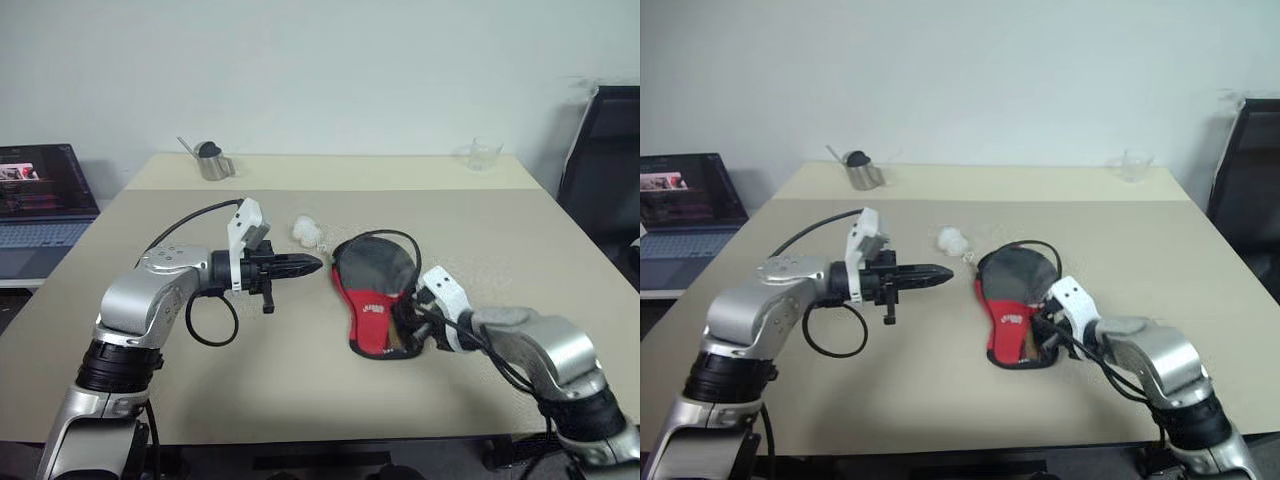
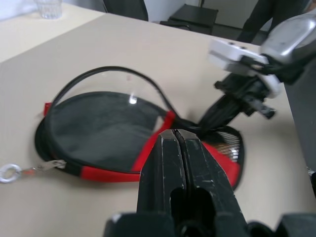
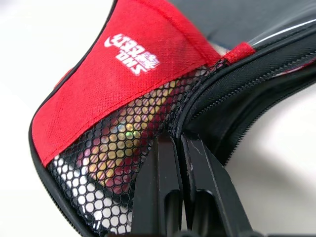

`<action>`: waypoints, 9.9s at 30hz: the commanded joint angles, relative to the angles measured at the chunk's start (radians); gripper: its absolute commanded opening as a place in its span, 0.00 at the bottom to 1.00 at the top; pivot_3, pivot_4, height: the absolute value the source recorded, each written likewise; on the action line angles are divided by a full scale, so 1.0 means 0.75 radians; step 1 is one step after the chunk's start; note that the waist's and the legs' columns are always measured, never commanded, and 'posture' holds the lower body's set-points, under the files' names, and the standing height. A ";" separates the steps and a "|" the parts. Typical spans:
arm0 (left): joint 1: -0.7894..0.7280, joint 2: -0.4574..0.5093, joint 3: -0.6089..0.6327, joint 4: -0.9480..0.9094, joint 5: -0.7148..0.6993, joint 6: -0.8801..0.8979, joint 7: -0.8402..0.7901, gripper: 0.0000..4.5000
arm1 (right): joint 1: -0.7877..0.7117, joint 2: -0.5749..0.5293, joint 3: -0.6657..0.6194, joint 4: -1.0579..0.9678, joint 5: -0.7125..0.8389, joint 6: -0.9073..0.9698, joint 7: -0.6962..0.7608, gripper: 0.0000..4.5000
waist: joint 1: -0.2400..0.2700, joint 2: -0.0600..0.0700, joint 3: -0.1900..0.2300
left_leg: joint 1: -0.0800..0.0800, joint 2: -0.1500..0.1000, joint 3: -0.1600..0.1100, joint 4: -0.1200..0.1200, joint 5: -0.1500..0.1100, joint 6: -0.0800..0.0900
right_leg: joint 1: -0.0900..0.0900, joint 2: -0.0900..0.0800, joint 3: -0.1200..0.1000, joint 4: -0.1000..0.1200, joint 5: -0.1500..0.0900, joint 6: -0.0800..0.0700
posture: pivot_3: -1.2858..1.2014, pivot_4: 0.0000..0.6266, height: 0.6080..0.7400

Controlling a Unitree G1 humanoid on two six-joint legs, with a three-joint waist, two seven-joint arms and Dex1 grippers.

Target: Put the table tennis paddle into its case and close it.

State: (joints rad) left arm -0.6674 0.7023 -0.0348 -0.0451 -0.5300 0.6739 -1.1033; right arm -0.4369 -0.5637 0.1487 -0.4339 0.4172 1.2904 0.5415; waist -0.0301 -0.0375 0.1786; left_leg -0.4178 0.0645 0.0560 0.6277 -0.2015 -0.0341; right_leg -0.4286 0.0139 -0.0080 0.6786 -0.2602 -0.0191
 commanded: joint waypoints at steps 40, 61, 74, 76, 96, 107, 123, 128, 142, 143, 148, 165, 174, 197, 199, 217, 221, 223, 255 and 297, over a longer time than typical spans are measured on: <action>-0.109 -0.043 -0.055 0.102 0.084 -0.088 -0.110 0.00 | 0.227 -0.322 -0.056 -0.275 0.256 -0.112 0.153 0.82 | -0.001 -0.001 0.000 | 0.002 -0.002 -0.004 0.003 0.000 0.000 | 0.004 0.001 -0.003 0.001 -0.001 0.001 | 0.52 0.24 1.00; -0.457 -0.427 -0.137 1.006 0.527 -0.302 0.418 0.00 | -0.013 0.199 0.152 0.200 -0.169 -0.857 -0.035 0.82 | 0.009 -0.005 0.000 | -0.003 -0.004 -0.004 0.005 0.000 0.000 | 0.004 0.000 -0.002 0.000 -0.001 0.003 | 0.52 0.24 1.00; -0.609 -0.641 -0.097 1.561 0.651 -0.514 0.541 0.00 | 0.191 0.236 0.196 0.298 -0.189 -0.788 0.037 0.82 | 0.027 -0.008 -0.008 | 0.025 -0.003 -0.004 0.003 0.000 0.000 | 0.028 0.000 -0.004 0.002 -0.001 0.003 | 0.52 0.24 1.00; -0.610 -0.611 -0.053 1.548 0.626 -0.506 0.532 0.00 | 0.154 0.256 0.227 0.331 -0.212 -0.810 0.058 0.82 | 0.023 -0.008 -0.008 | 0.028 -0.002 -0.005 0.003 0.000 0.000 | 0.030 0.000 -0.004 0.001 -0.001 0.003 | 0.52 0.24 1.00; -0.476 -0.513 0.131 0.969 0.406 0.080 0.531 1.00 | 0.038 0.343 0.233 0.535 -0.280 -0.894 0.134 0.84 | -0.004 -0.008 -0.008 | 0.024 -0.002 -0.004 0.002 0.000 0.000 | 0.026 -0.001 -0.002 0.002 -0.002 0.002 | 0.52 0.24 1.00; -0.427 -0.642 0.004 1.104 0.522 -0.027 0.635 1.00 | 0.051 0.344 0.255 0.497 -0.314 -0.882 0.134 0.84 | -0.001 -0.008 -0.008 | 0.024 -0.002 -0.003 0.001 0.000 0.000 | 0.026 -0.002 -0.001 0.001 -0.002 0.001 | 0.52 0.24 1.00; -0.559 -0.688 -0.094 1.381 0.689 -0.434 0.619 0.31 | 0.027 0.351 0.221 0.505 -0.356 -0.866 0.068 0.84 | 0.003 -0.009 -0.008 | 0.024 -0.003 -0.004 0.001 0.000 0.000 | 0.027 -0.003 -0.003 0.000 -0.002 0.002 | 0.52 0.24 1.00; -0.704 -0.702 -0.157 1.582 0.788 -0.622 0.583 0.06 | 0.034 0.368 0.211 0.502 -0.353 -0.849 0.048 0.84 | 0.002 -0.009 -0.007 | 0.023 -0.003 -0.004 0.000 0.000 0.000 | 0.026 -0.002 -0.002 -0.002 -0.002 0.002 | 0.52 0.24 1.00; -0.880 -0.891 -0.233 1.844 1.019 -0.821 0.798 0.06 | 0.026 0.381 0.213 0.485 -0.361 -0.805 0.037 0.84 | 0.001 -0.010 -0.007 | 0.021 -0.003 -0.004 -0.001 0.000 0.000 | 0.024 -0.001 -0.003 -0.004 -0.002 0.002 | 0.52 0.24 1.00; -0.879 -0.902 -0.235 1.850 1.034 -0.823 0.826 0.06 | 0.023 0.378 0.218 0.484 -0.363 -0.803 0.040 0.84 | 0.001 -0.010 -0.007 | 0.021 -0.003 -0.004 -0.001 0.000 0.000 | 0.024 -0.001 -0.003 -0.004 -0.002 0.002 | 0.52 0.24 1.00; -0.884 -0.938 -0.260 1.873 1.117 -0.837 0.951 0.06 | 0.028 0.368 0.223 0.464 -0.367 -0.788 0.045 0.84 | 0.001 -0.010 -0.006 | 0.020 -0.003 -0.004 -0.001 0.000 0.000 | 0.024 -0.001 -0.003 -0.004 -0.002 0.002 | 0.52 0.24 1.00; -0.911 -1.104 -0.278 1.883 1.241 -0.963 1.164 0.06 | 0.090 0.379 0.214 0.345 -0.370 -0.695 0.011 0.84 | 0.007 -0.010 -0.006 | 0.012 -0.004 -0.005 -0.001 -0.001 -0.001 | 0.018 -0.001 -0.004 -0.007 -0.002 0.003 | 0.52 0.24 1.00; -0.892 -1.198 -0.271 1.887 1.253 -1.058 1.321 0.06 | 0.101 0.383 0.194 0.302 -0.358 -0.643 -0.011 0.84 | 0.006 -0.010 -0.006 | 0.003 -0.005 -0.005 0.000 0.000 -0.001 | 0.009 -0.001 -0.004 -0.005 -0.001 0.003 | 0.52 0.24 1.00; -0.843 -1.309 -0.305 1.890 1.264 -1.051 1.222 0.44 | 0.093 0.417 0.191 0.293 -0.351 -0.612 -0.032 0.84 | 0.005 -0.010 -0.007 | 0.003 -0.005 -0.005 0.001 0.000 0.000 | 0.010 -0.001 -0.004 -0.004 -0.001 0.003 | 0.52 0.24 1.00; -0.829 -1.288 -0.308 1.890 1.266 -1.053 1.210 0.60 | 0.084 0.414 0.193 0.305 -0.353 -0.623 -0.022 0.84 | 0.005 -0.010 -0.007 | 0.004 -0.005 -0.005 0.001 0.000 0.000 | 0.010 -0.001 -0.004 -0.004 -0.001 0.003 | 0.52 0.24 1.00; -0.707 -0.863 0.088 1.799 0.856 -1.120 0.649 0.99 | 0.114 0.127 -0.168 0.200 0.010 -0.590 0.301 0.84 | -0.003 -0.009 -0.006 | 0.004 -0.004 -0.005 0.001 0.000 0.000 | 0.009 0.001 -0.003 -0.001 -0.001 0.003 | 0.52 0.24 1.00; -0.688 -0.793 0.147 1.769 0.785 -1.145 0.559 0.99 | 0.152 0.011 -0.183 0.192 0.050 -0.627 0.404 0.84 | -0.001 -0.008 -0.006 | 0.004 -0.004 -0.005 0.002 0.000 0.000 | 0.009 0.001 -0.004 -0.001 -0.001 0.003 | 0.52 0.24 1.00; -0.682 -0.743 0.178 1.744 0.743 -1.149 0.485 0.99 | 0.151 -0.036 -0.214 0.204 0.074 -0.646 0.444 0.84 | -0.001 -0.009 -0.006 | 0.003 -0.004 -0.005 0.002 0.000 0.000 | 0.009 0.001 -0.004 -0.001 -0.001 0.003 | 0.52 0.24 1.00; 0.131 -0.503 -0.089 0.146 0.443 -0.242 0.306 0.99 | -0.668 0.461 -0.346 1.329 -0.255 -0.960 -0.441 0.84 | 0.002 -0.005 -0.004 | 0.003 -0.001 -0.004 0.003 0.001 0.000 | 0.007 -0.003 0.000 0.003 -0.001 0.002 | 0.52 0.24 1.00; 0.105 -0.696 -0.270 0.511 0.649 -0.350 0.608 1.00 | -0.778 0.646 -0.395 1.737 -0.315 -1.175 -0.526 0.16 | -0.008 -0.002 -0.006 | 0.013 0.000 0.001 0.001 0.001 0.000 | 0.012 -0.002 0.005 0.005 0.000 0.002 | 0.52 0.24 1.00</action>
State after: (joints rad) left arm -0.6068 0.1647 -0.2467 0.3123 -0.0525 0.3878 -0.6606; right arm -1.0274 -0.0794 -0.1424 0.9005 0.1788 0.4198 0.1489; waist -0.0359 -0.0390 0.1744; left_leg -0.4078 0.0644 0.0571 0.6287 -0.2010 -0.0343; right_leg -0.4192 0.0126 -0.0039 0.6820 -0.2606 -0.0173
